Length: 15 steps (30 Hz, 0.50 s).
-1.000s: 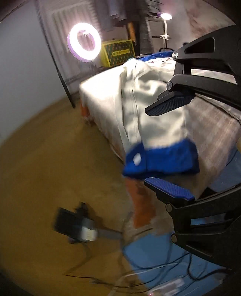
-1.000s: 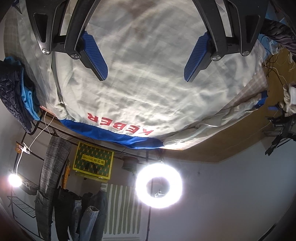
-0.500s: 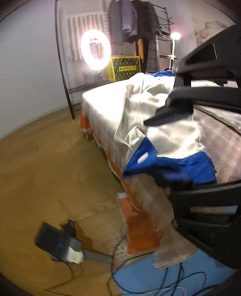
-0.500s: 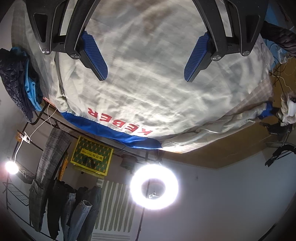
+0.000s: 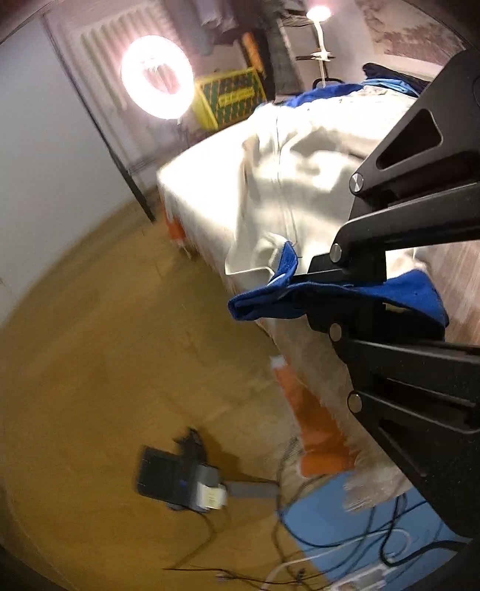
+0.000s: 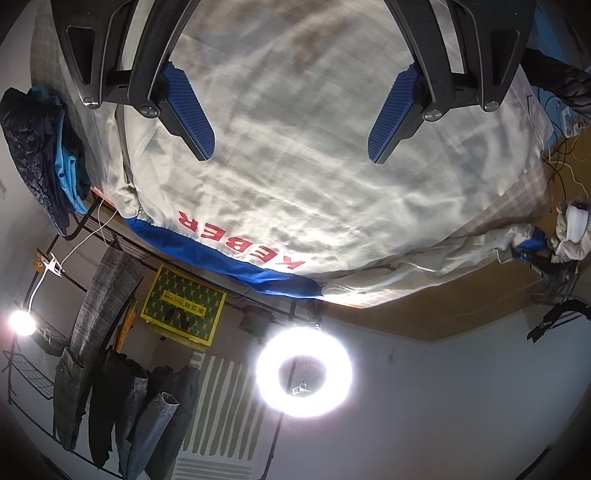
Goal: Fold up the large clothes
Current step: 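Lift the sleeve by its blue cuff with the left tool, then carry the sleeve across the jacket back and open the left tool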
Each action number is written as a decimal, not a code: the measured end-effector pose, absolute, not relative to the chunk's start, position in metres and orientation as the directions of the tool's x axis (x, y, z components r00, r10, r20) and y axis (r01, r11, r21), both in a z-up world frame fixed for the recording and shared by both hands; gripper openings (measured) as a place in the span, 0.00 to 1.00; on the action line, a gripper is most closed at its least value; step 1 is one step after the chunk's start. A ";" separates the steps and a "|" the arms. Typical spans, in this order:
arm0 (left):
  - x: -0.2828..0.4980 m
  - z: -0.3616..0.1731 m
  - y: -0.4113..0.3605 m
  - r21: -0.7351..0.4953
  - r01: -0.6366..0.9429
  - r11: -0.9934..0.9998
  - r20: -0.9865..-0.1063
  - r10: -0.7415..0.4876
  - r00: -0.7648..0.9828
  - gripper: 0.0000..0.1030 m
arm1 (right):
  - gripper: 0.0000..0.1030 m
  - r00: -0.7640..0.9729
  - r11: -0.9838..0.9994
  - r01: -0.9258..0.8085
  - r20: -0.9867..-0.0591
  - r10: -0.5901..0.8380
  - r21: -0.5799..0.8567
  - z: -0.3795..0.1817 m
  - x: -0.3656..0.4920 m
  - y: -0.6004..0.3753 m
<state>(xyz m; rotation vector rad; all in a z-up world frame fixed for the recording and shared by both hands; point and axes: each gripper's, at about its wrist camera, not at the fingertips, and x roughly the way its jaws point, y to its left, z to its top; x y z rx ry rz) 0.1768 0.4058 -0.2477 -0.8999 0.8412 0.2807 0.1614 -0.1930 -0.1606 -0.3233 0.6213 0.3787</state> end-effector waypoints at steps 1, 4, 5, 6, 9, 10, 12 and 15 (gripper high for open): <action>0.175 -0.232 0.397 -0.575 -0.504 0.644 -0.726 -0.117 0.678 0.01 | 0.84 0.746 0.882 -0.437 -0.619 0.246 -0.175 -0.161 0.162 -0.193; 0.169 -0.182 0.365 -0.528 -0.383 0.758 -0.675 -0.100 0.731 0.01 | 0.84 0.732 0.880 -0.447 -0.630 0.260 -0.157 -0.161 0.162 -0.190; 0.167 -0.170 0.355 -0.518 -0.347 0.782 -0.658 -0.104 0.746 0.00 | 0.84 0.729 0.879 -0.452 -0.632 0.264 -0.153 -0.161 0.162 -0.188; 0.162 -0.153 0.340 -0.509 -0.292 0.809 -0.630 -0.120 0.767 0.00 | 0.84 0.725 0.877 -0.457 -0.634 0.270 -0.149 -0.161 0.162 -0.187; 0.152 -0.123 0.301 -0.494 -0.165 0.854 -0.586 -0.187 0.788 0.00 | 0.84 0.705 0.871 -0.475 -0.646 0.291 -0.127 -0.162 0.162 -0.183; 0.148 -0.118 0.290 -0.487 -0.133 0.864 -0.581 -0.206 0.788 0.00 | 0.83 0.692 0.870 -0.481 -0.655 0.304 -0.104 -0.162 0.163 -0.183; 0.139 -0.106 0.264 -0.468 -0.053 0.882 -0.566 -0.254 0.784 0.00 | 0.73 0.655 0.868 -0.495 -0.677 0.336 -0.048 -0.163 0.168 -0.184; 0.118 -0.094 0.220 -0.421 0.074 0.904 -0.553 -0.320 0.769 0.00 | 0.54 0.588 0.868 -0.493 -0.714 0.381 0.057 -0.164 0.181 -0.187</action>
